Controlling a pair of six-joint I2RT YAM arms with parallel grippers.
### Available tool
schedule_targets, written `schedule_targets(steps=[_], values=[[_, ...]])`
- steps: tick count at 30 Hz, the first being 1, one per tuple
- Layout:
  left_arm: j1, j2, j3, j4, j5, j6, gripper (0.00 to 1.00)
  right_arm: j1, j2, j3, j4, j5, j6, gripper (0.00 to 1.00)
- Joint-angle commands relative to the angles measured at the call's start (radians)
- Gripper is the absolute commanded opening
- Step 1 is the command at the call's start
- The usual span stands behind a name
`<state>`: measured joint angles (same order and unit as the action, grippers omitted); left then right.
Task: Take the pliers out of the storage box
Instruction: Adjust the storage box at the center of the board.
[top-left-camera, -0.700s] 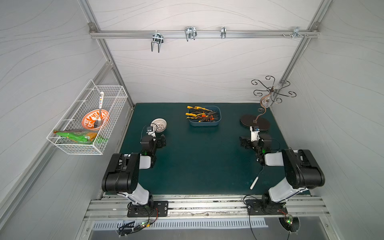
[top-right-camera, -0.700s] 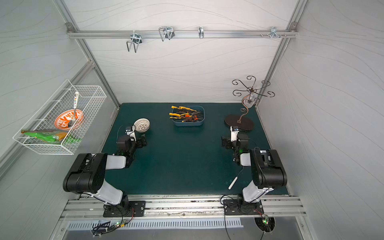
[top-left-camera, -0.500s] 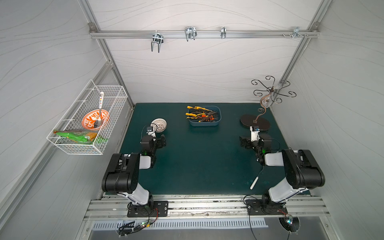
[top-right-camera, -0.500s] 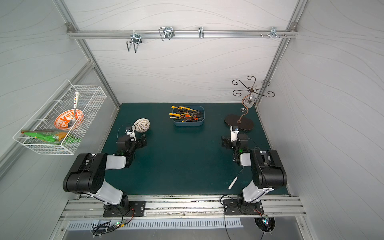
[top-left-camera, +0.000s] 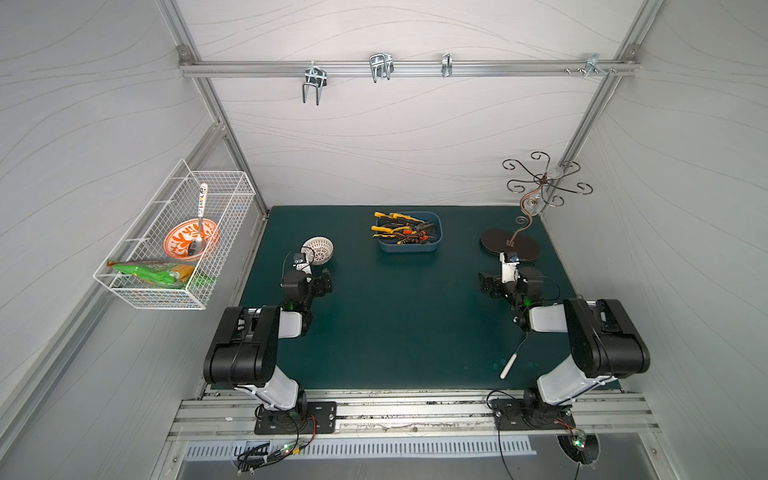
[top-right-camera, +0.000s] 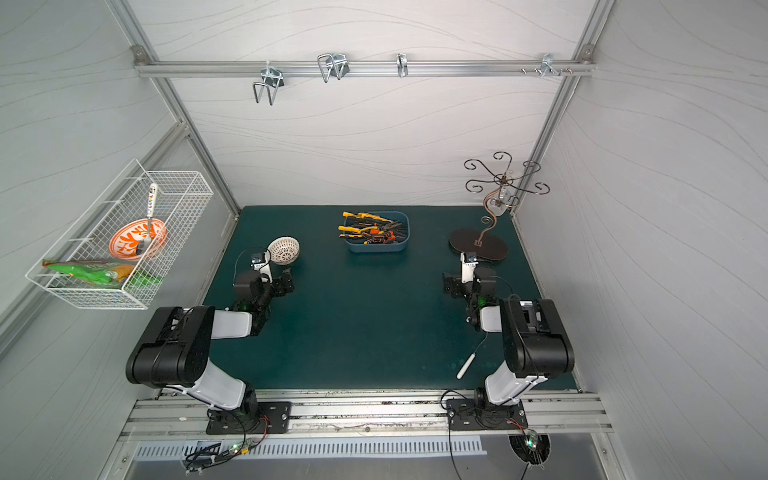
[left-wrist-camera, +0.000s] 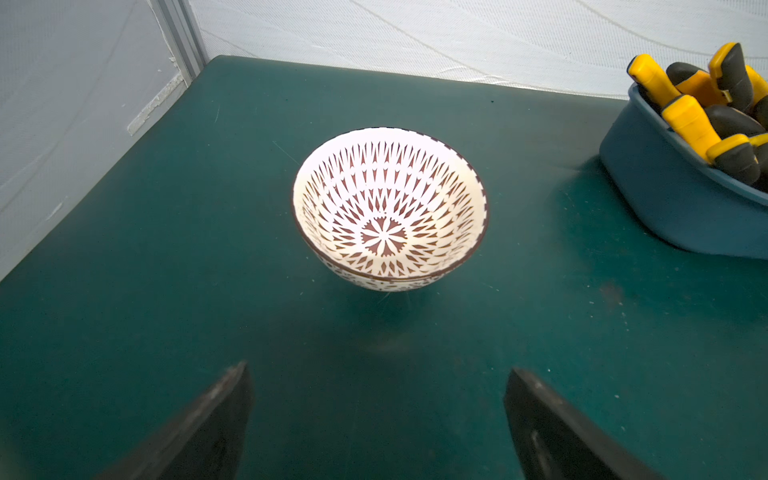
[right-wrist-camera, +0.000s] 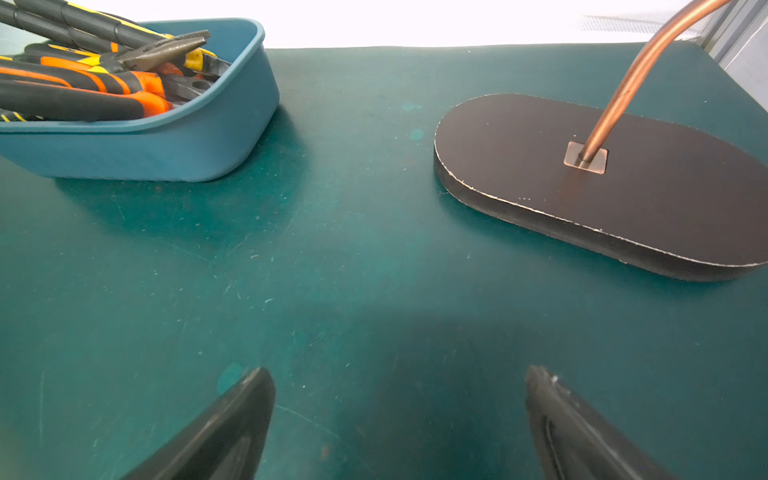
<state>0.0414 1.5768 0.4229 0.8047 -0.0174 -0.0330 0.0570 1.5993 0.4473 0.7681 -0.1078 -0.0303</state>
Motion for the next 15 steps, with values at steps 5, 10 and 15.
schedule_targets(steps=[5,10,15], values=[[0.006,-0.094,-0.024,0.023,0.062,0.027,1.00,0.009,-0.130,0.016,-0.098,0.018,0.012,0.99],[0.001,-0.248,0.017,-0.221,0.181,0.002,1.00,0.027,-0.252,0.051,-0.289,-0.045,0.026,0.99],[-0.247,-0.408,0.050,-0.537,0.017,0.139,1.00,0.076,-0.355,0.152,-0.554,-0.161,0.050,0.99]])
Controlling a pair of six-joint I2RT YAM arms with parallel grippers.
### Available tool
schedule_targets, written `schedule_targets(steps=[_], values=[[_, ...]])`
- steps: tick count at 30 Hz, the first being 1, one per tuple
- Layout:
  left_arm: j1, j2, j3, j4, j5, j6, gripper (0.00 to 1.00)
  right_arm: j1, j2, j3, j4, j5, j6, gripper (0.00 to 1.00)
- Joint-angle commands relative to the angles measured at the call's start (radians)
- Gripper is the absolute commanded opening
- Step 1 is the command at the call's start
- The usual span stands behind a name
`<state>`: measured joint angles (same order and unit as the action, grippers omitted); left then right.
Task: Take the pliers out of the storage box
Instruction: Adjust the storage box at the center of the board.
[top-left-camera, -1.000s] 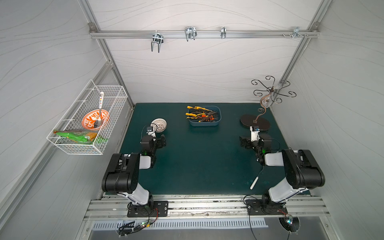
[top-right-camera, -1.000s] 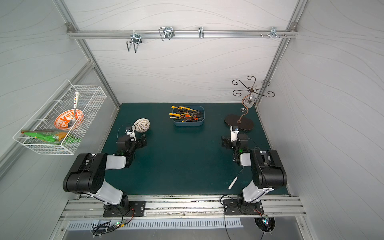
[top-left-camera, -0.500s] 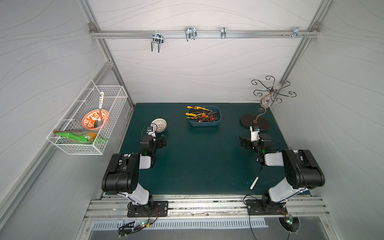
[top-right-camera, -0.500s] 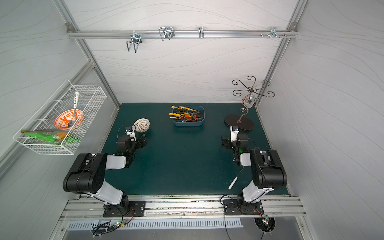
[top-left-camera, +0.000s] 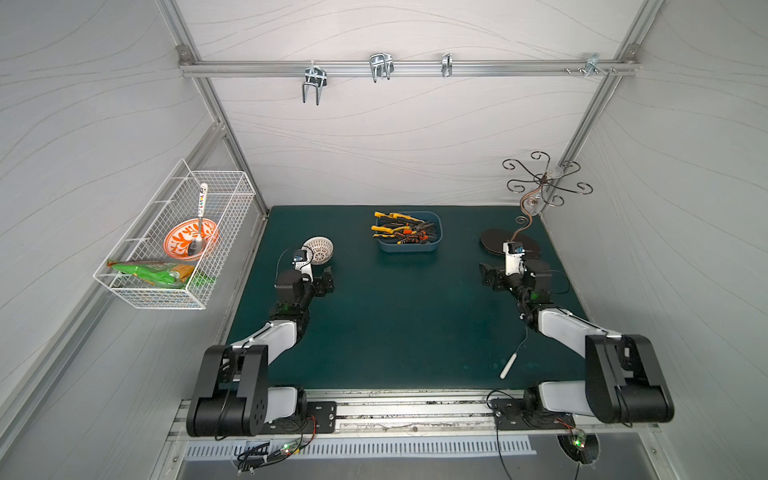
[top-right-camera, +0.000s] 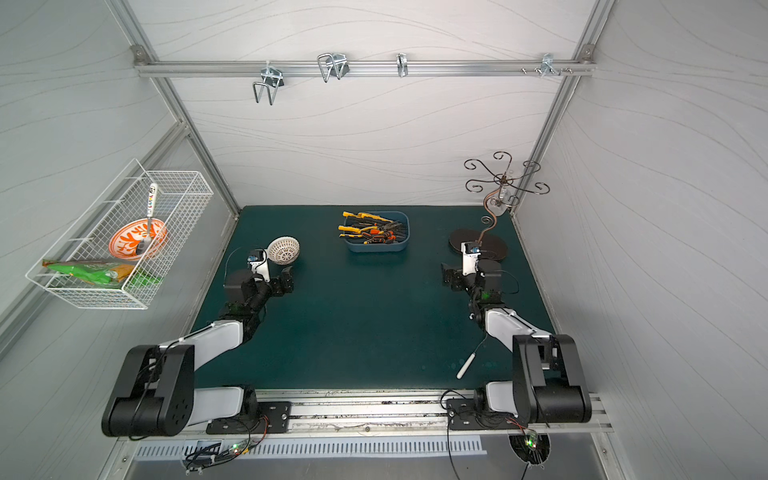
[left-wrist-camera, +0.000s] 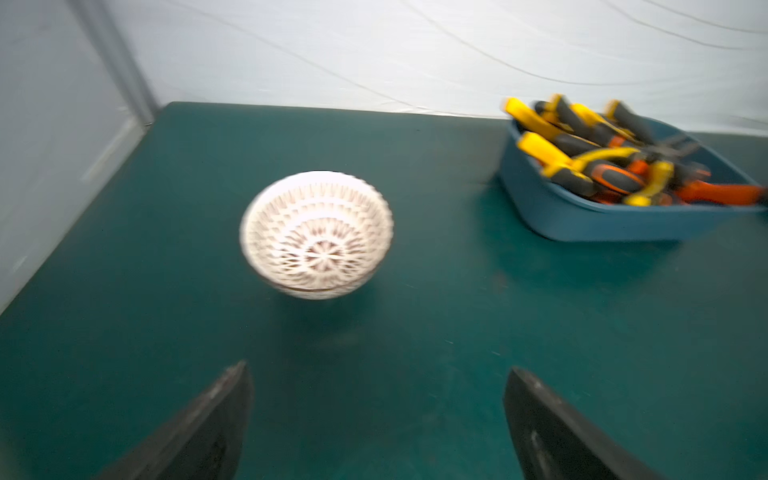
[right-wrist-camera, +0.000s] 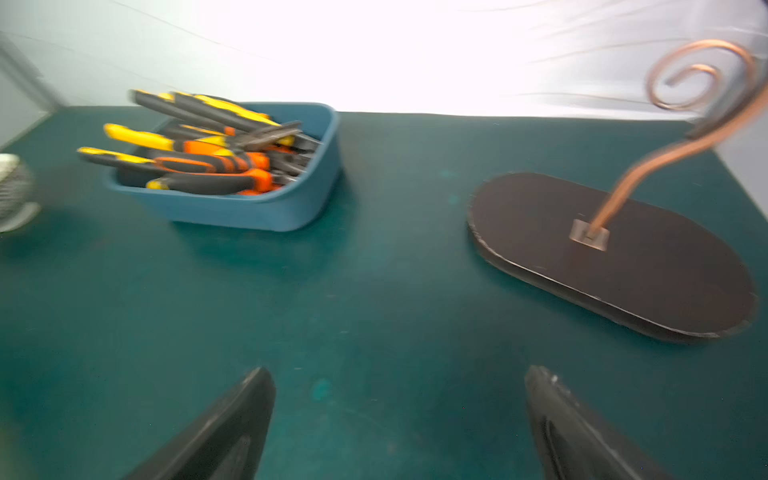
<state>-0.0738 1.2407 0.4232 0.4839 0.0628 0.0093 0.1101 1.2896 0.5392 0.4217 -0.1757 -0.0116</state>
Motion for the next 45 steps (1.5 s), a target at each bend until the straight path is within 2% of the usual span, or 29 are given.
schedule_targets(steps=[1,3,6,11,15,20,23,29,34,40,45], values=[[-0.174,-0.099,0.055,-0.273,-0.091,0.116,1.00,0.031,-0.053,0.085,-0.250,-0.097,0.061,0.99],[-0.227,-0.176,0.067,-0.367,-0.106,0.106,1.00,0.047,-0.056,0.142,-0.329,-0.111,0.134,0.99],[-0.248,-0.275,0.070,-0.440,-0.067,0.017,1.00,0.093,-0.020,0.224,-0.406,-0.082,0.255,0.99],[-0.324,-0.348,0.086,-0.492,-0.075,-0.075,1.00,0.192,0.150,0.415,-0.554,0.127,0.438,0.99],[-0.399,-0.322,0.106,-0.480,-0.102,-0.130,1.00,0.197,0.367,0.637,-0.710,0.138,0.462,0.99],[-0.467,-0.248,0.151,-0.450,-0.153,-0.157,1.00,0.207,0.566,0.830,-0.728,0.152,0.459,0.98],[-0.484,-0.213,0.169,-0.424,-0.164,-0.170,1.00,0.209,0.676,0.949,-0.759,0.154,0.467,0.91],[-0.499,-0.190,0.184,-0.417,-0.180,-0.186,1.00,0.212,0.845,1.149,-0.803,0.137,0.482,0.87],[-0.500,-0.204,0.174,-0.436,-0.187,-0.198,1.00,0.211,0.958,1.274,-0.836,0.104,0.518,0.77],[-0.500,-0.219,0.163,-0.454,-0.199,-0.207,1.00,0.216,1.050,1.393,-0.884,0.070,0.533,0.48],[-0.500,-0.228,0.170,-0.474,-0.211,-0.204,1.00,0.215,1.053,1.414,-0.916,0.047,0.483,0.24]])
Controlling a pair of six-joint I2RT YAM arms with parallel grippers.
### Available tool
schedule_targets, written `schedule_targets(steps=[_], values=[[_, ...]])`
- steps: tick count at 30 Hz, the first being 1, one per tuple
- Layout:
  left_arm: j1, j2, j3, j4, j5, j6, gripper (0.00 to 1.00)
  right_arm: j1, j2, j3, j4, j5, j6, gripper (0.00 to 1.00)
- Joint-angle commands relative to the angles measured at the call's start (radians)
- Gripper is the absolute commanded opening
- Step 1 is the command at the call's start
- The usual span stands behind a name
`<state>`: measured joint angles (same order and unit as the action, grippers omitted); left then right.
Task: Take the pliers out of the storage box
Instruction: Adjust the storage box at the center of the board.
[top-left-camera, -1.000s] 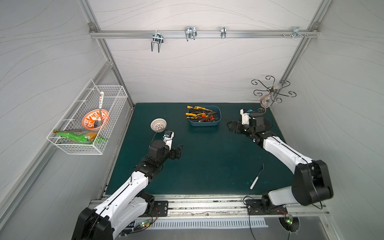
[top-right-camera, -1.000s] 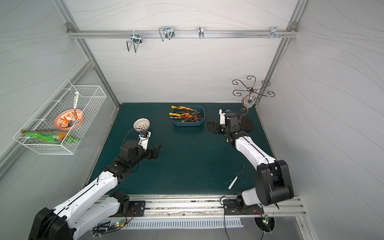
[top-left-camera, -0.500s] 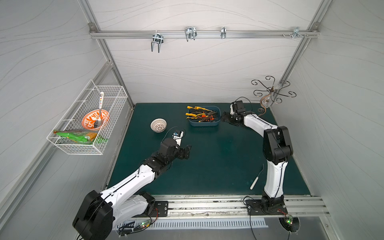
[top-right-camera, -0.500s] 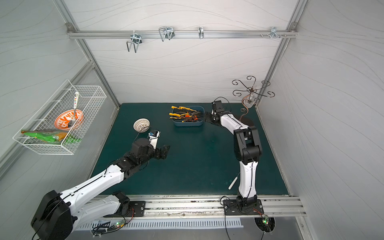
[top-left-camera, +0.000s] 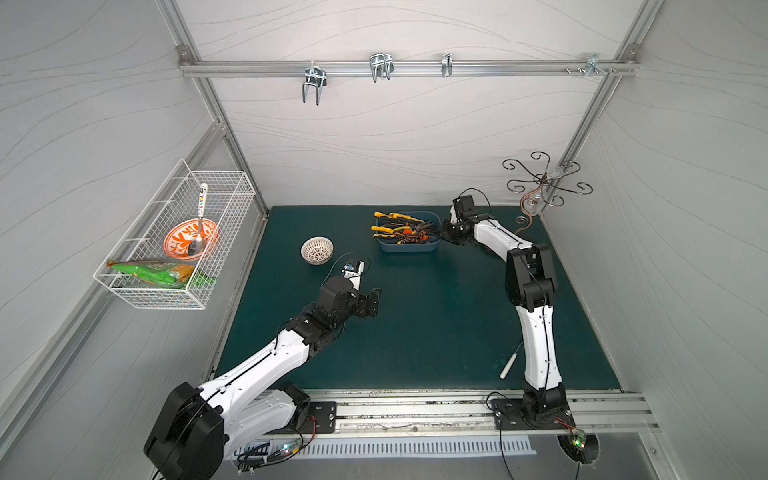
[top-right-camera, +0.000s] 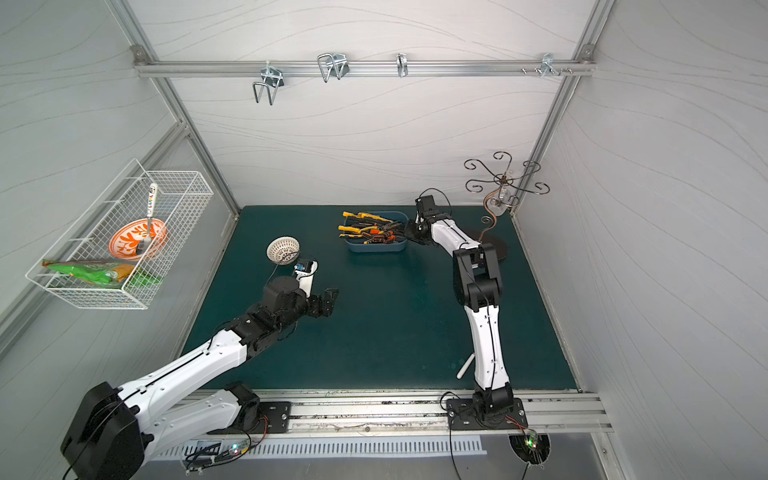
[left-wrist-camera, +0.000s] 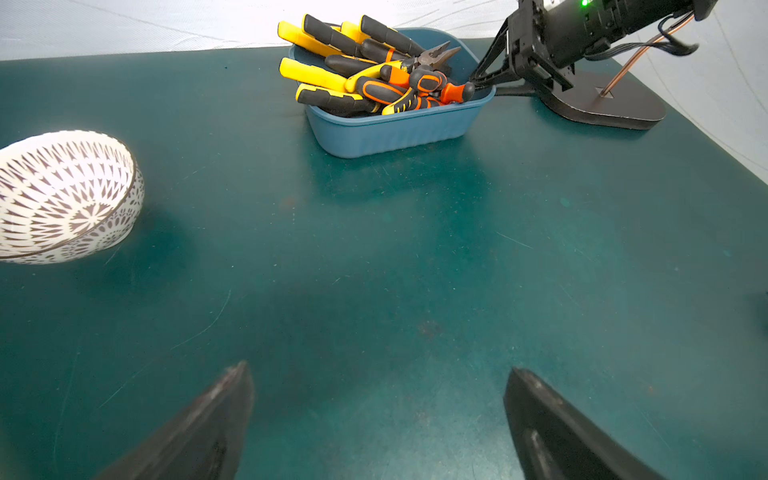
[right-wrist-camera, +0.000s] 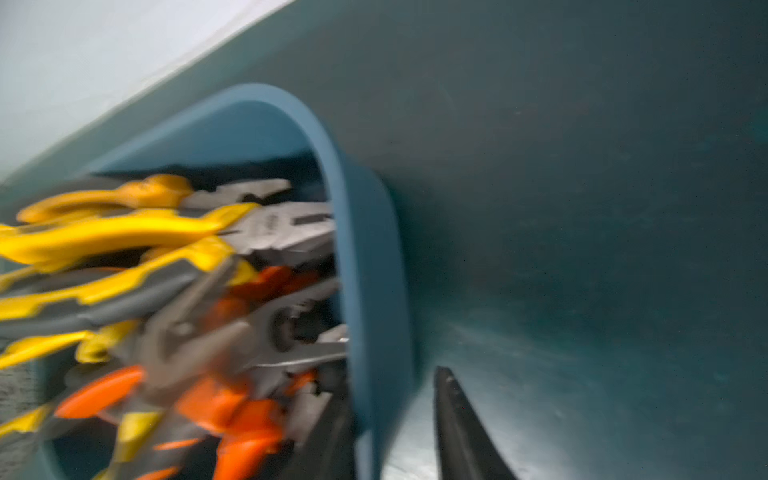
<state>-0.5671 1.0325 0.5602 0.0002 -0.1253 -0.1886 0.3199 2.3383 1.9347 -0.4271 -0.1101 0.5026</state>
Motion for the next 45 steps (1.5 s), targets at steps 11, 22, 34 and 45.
schedule_targets(steps=[11,22,34,45], values=[[0.009,-0.001,0.124,-0.154,-0.022,0.007,1.00,-0.002,-0.081,-0.054,-0.159,-0.119,-0.301,0.02],[0.151,0.060,0.234,-0.273,0.114,0.026,1.00,-0.005,-0.162,-0.153,-0.215,-0.258,-0.563,0.00],[0.173,0.136,0.291,-0.265,0.174,0.053,1.00,0.012,-0.250,-0.192,-0.216,-0.116,-0.413,0.66],[0.173,0.079,0.229,-0.166,0.170,0.099,1.00,-0.004,-0.495,-0.478,-0.136,-0.083,0.277,0.80]])
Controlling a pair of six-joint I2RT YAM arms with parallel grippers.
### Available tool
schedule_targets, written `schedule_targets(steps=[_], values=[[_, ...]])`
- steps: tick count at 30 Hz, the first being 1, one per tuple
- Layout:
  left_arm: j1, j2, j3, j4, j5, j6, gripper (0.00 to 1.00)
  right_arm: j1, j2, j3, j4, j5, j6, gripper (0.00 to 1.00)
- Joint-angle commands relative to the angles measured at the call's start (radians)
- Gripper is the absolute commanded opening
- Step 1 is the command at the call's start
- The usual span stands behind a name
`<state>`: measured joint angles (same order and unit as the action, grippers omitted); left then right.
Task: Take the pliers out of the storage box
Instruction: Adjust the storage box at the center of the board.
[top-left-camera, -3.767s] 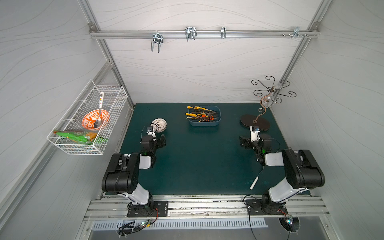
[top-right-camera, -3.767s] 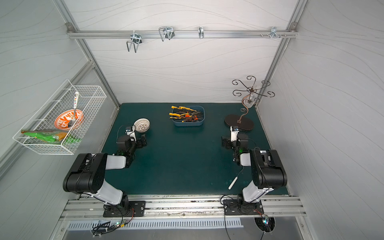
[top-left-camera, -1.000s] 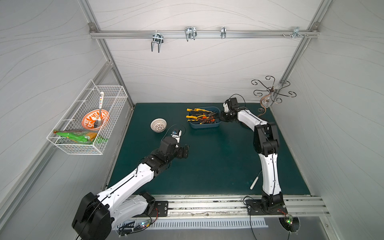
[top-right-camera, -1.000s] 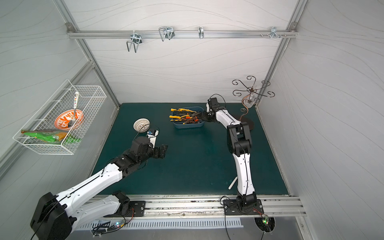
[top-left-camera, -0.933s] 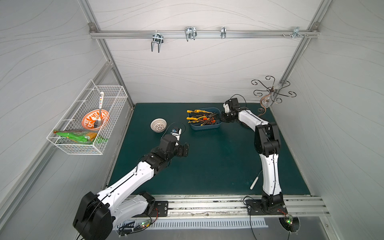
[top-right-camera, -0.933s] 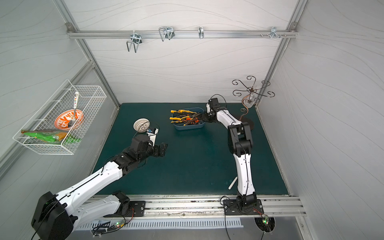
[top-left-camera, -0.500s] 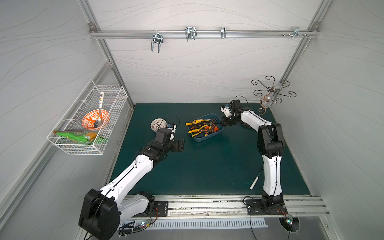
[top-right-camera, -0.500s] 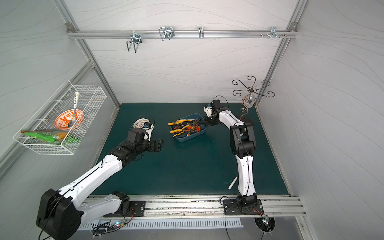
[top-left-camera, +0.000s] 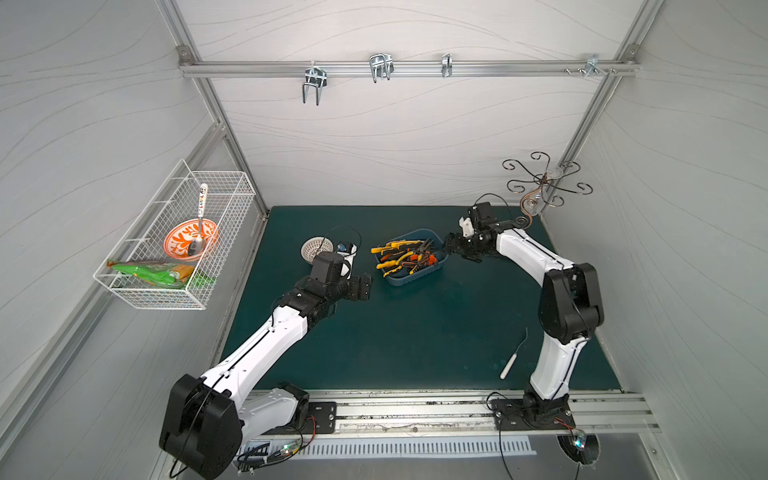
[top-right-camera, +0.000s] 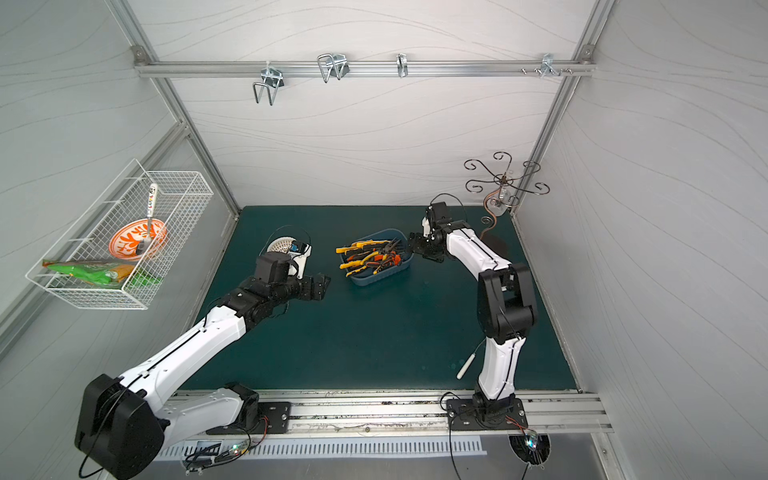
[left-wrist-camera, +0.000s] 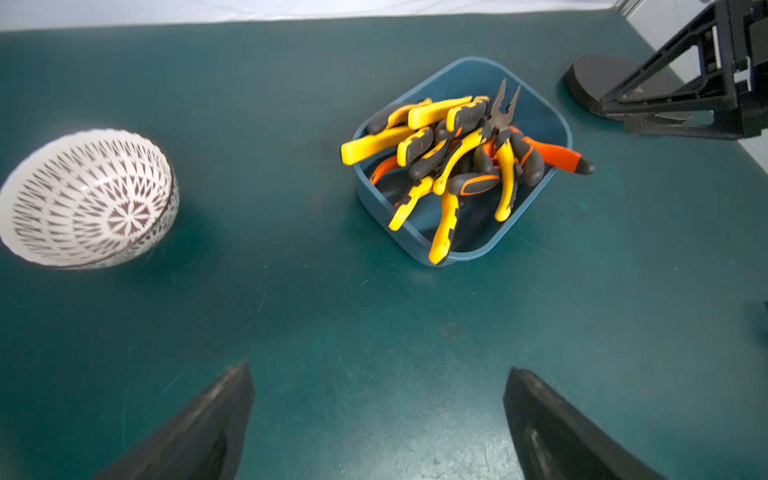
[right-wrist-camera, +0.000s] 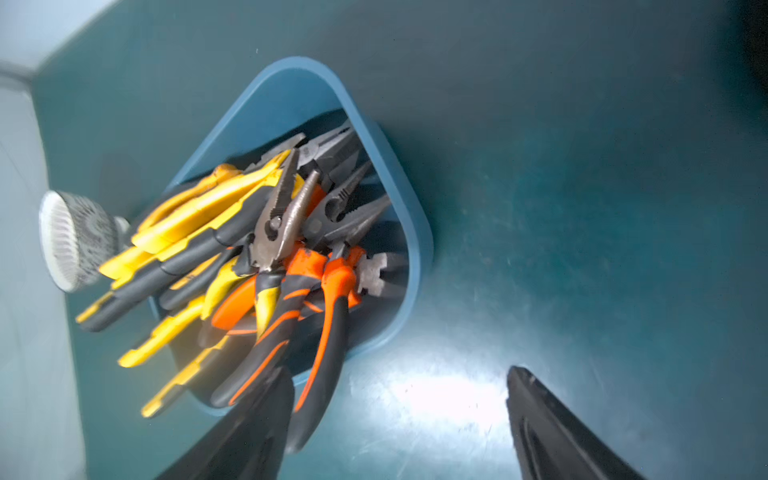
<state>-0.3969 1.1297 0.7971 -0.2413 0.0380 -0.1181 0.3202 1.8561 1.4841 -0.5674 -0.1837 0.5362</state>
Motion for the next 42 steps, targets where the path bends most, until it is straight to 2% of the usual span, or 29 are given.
schedule_targets(steps=[1,3,13,17,24,28,34,37,42], values=[[0.003,-0.018,-0.010,0.081,0.007,0.030,1.00,-0.004,-0.007,-0.025,0.001,-0.028,0.276,0.77],[0.003,-0.015,-0.010,0.087,0.010,0.032,1.00,-0.007,0.023,-0.010,0.000,-0.070,0.328,0.70],[0.003,-0.005,-0.010,0.093,0.007,0.013,1.00,-0.010,0.194,0.121,-0.036,-0.114,0.361,0.45],[0.003,-0.006,-0.012,0.090,0.005,0.014,1.00,-0.010,0.248,0.154,-0.063,-0.117,0.356,0.40],[0.003,-0.015,-0.014,0.077,-0.007,0.017,1.00,-0.010,0.328,0.249,-0.126,-0.117,0.309,0.20],[0.003,-0.026,-0.015,0.059,-0.017,0.011,1.00,-0.003,0.374,0.341,-0.203,-0.107,0.206,0.00],[0.003,-0.029,-0.006,0.011,-0.059,-0.052,1.00,-0.003,0.454,0.487,-0.281,-0.158,0.003,0.00],[0.004,-0.037,-0.019,0.006,-0.045,-0.093,1.00,0.000,0.519,0.607,-0.350,-0.205,-0.116,0.00],[0.004,-0.018,-0.012,-0.015,-0.014,-0.111,1.00,0.038,0.637,0.873,-0.516,-0.132,-0.354,0.00]])
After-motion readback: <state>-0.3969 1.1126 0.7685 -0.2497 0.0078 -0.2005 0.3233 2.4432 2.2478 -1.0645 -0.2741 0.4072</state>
